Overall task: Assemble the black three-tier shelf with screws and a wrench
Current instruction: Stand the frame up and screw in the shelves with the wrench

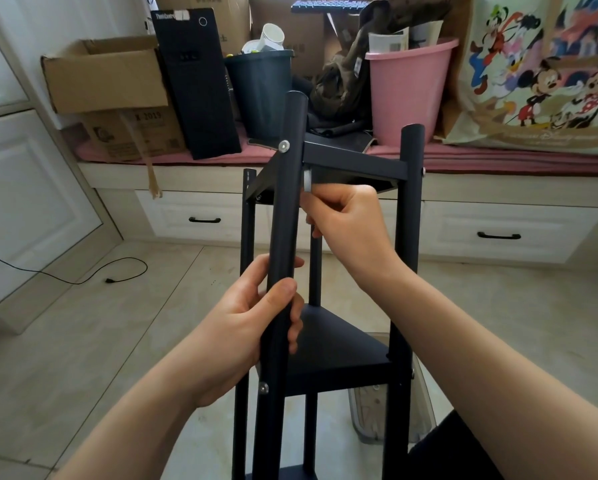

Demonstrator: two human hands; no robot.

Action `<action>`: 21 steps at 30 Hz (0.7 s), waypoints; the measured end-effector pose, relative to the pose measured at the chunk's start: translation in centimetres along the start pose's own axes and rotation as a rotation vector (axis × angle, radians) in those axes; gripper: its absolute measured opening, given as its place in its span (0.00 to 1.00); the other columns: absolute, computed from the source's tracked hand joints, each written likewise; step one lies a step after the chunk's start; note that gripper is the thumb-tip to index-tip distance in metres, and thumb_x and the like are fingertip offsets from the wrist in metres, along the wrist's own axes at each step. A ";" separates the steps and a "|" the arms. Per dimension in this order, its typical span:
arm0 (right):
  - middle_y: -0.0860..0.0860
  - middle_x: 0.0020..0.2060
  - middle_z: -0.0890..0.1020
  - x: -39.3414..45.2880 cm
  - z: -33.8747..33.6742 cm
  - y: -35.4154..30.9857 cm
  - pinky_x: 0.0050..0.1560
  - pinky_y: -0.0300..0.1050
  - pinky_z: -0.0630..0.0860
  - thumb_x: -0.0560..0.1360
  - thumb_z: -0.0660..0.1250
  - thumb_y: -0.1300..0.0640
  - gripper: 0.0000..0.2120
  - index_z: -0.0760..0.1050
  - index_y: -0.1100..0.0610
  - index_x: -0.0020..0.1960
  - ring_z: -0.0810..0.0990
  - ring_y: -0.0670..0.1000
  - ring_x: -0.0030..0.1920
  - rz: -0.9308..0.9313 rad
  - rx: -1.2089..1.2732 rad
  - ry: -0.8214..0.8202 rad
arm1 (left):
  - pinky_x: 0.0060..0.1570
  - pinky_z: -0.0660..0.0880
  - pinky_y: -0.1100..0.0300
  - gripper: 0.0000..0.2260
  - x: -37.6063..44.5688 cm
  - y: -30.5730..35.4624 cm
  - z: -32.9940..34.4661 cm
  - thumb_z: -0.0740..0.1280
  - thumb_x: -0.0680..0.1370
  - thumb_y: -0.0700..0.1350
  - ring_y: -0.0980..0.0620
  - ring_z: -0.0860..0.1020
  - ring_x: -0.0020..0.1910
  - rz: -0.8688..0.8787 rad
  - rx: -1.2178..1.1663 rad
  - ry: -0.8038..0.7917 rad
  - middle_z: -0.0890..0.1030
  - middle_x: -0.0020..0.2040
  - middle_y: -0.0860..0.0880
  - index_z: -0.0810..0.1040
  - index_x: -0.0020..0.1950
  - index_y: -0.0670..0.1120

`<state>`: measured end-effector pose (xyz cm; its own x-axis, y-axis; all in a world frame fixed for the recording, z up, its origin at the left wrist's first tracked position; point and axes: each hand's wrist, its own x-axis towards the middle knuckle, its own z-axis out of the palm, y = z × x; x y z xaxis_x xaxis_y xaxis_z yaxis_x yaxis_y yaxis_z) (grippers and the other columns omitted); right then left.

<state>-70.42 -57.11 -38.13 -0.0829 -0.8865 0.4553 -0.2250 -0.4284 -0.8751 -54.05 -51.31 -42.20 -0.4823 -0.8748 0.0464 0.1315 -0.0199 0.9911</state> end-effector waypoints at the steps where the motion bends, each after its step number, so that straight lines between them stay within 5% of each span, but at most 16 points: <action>1: 0.60 0.34 0.81 0.0 0.1 0.1 0.41 0.54 0.79 0.79 0.66 0.58 0.10 0.84 0.60 0.45 0.78 0.57 0.38 0.010 -0.013 0.006 | 0.39 0.76 0.58 0.10 0.0 0.0 0.0 0.67 0.76 0.54 0.50 0.75 0.36 0.000 0.001 -0.002 0.76 0.38 0.48 0.78 0.56 0.59; 4: 0.56 0.36 0.83 0.1 0.4 0.4 0.44 0.57 0.80 0.79 0.66 0.57 0.09 0.85 0.58 0.46 0.80 0.56 0.39 0.038 -0.024 0.025 | 0.39 0.76 0.57 0.09 -0.1 0.0 0.0 0.66 0.76 0.54 0.50 0.75 0.35 0.003 -0.002 -0.001 0.76 0.38 0.49 0.78 0.57 0.59; 9: 0.51 0.35 0.84 0.5 1.1 0.7 0.46 0.47 0.81 0.79 0.67 0.57 0.09 0.85 0.58 0.45 0.79 0.41 0.37 0.064 -0.021 0.054 | 0.38 0.76 0.58 0.09 -0.1 0.1 0.1 0.66 0.76 0.53 0.51 0.75 0.35 0.002 -0.007 -0.004 0.75 0.38 0.48 0.78 0.56 0.58; 15: 0.64 0.38 0.82 0.8 2.3 0.9 0.42 0.57 0.76 0.79 0.67 0.58 0.11 0.83 0.65 0.44 0.78 0.65 0.41 0.071 0.017 0.108 | 0.37 0.76 0.58 0.09 -0.2 0.2 0.1 0.67 0.77 0.54 0.51 0.75 0.35 0.009 -0.008 -0.010 0.75 0.38 0.48 0.78 0.56 0.57; 21: 0.66 0.37 0.81 1.0 3.0 0.9 0.35 0.48 0.71 0.79 0.67 0.59 0.12 0.83 0.66 0.44 0.73 0.59 0.34 0.083 0.033 0.136 | 0.36 0.76 0.59 0.07 -0.2 0.4 -0.1 0.64 0.77 0.51 0.51 0.74 0.34 0.001 -0.011 0.009 0.75 0.37 0.47 0.79 0.53 0.56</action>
<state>-67.79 -58.93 -38.99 -0.2313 -0.8879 0.3977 -0.1798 -0.3627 -0.9144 -53.85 -51.20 -41.78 -0.4742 -0.8792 0.0465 0.1420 -0.0242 0.9896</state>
